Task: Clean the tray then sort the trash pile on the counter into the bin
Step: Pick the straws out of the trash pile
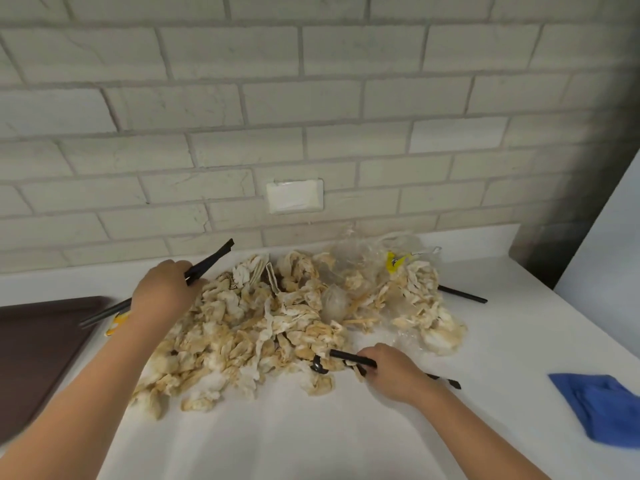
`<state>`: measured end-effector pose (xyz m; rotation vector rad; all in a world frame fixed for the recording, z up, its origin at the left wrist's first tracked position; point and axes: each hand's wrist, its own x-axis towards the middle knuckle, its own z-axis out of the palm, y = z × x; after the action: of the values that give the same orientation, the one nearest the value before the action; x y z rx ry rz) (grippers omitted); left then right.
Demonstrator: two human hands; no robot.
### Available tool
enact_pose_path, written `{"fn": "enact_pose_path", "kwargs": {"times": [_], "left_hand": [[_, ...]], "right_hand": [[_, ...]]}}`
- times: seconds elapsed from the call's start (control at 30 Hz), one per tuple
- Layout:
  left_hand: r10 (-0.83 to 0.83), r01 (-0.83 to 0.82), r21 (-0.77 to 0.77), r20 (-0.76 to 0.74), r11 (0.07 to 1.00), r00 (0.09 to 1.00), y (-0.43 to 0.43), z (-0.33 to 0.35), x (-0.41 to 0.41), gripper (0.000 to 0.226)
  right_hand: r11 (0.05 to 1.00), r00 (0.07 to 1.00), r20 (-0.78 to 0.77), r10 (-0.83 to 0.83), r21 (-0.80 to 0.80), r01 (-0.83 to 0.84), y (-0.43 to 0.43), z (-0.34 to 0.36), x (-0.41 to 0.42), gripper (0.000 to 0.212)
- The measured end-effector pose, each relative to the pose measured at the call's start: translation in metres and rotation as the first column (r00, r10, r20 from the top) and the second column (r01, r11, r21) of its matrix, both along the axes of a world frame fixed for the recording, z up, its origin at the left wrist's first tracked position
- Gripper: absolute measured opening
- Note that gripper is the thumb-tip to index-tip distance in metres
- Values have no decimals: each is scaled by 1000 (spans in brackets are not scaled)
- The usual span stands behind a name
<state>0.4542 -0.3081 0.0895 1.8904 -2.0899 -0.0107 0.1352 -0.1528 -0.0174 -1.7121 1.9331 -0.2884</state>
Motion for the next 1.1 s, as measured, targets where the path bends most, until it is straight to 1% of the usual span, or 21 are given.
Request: {"fn": "enact_pose_path", "kwargs": {"times": [0.03,0.13,0.23,0.3,0.37,0.47,0.5,0.57,0.63,0.7,0.73,0.8,0.87,0.93,0.97,1.0,1.03,1.1], "left_hand": [[-19,19,-15,-28,1000,999,8,5,-6,22],[-83,77,-59,-117,995,990,35,16,-27,25],[-136,124,-78,-169,989,976,61,23,-48,22],[-165,151,-83,-202,985,965,75,25,-59,21],[-182,168,-74,-243,983,953,86,24,-69,20],[-181,174,-51,-260,983,948,96,21,-83,21],[-175,170,-43,-265,985,948,99,19,-87,21],[-175,173,-33,-274,984,946,102,16,-97,22],[-186,190,-12,-290,982,939,104,15,-109,19],[-202,211,1,-283,977,938,106,14,-123,16],[-211,219,-1,-274,976,938,107,13,-129,14],[-219,229,1,-277,974,936,107,11,-141,13],[-216,231,19,-293,973,931,105,6,-150,17],[-195,217,37,-306,975,932,102,1,-157,17],[-181,206,46,-312,978,933,99,-1,-161,16],[-168,196,57,-318,979,933,98,-3,-163,15],[-153,186,72,-327,980,932,96,-5,-165,15],[-99,152,119,-364,981,926,94,-8,-164,12]], "right_hand": [[1000,1000,4,17,-13,-17,1,0,2,9],[997,999,-47,-20,-71,17,3,0,11,24],[992,993,-93,-76,-104,67,2,0,14,21],[992,990,-127,-68,-114,54,4,1,10,17],[992,984,-171,-41,-126,19,6,7,3,19],[996,973,-232,6,-90,-28,7,27,-8,31],[996,971,-240,21,-76,-40,7,34,-12,31],[995,965,-253,64,-52,-80,6,45,-19,26],[990,962,-234,140,-2,-144,8,54,-26,23],[980,960,-196,199,65,-190,15,58,-33,27],[979,962,-187,199,71,-189,19,59,-38,29],[990,975,-177,135,-8,-138,24,61,-55,29],[984,985,-172,-5,-175,-26,22,65,-83,23],[934,972,-130,-195,-327,144,11,68,-120,17],[898,952,-104,-288,-374,231,2,67,-141,16],[871,927,-102,-360,-394,294,-8,64,-162,18],[866,906,-134,-403,-377,329,-19,59,-182,19],[897,886,-217,-410,-275,347,-39,41,-217,22]]}}
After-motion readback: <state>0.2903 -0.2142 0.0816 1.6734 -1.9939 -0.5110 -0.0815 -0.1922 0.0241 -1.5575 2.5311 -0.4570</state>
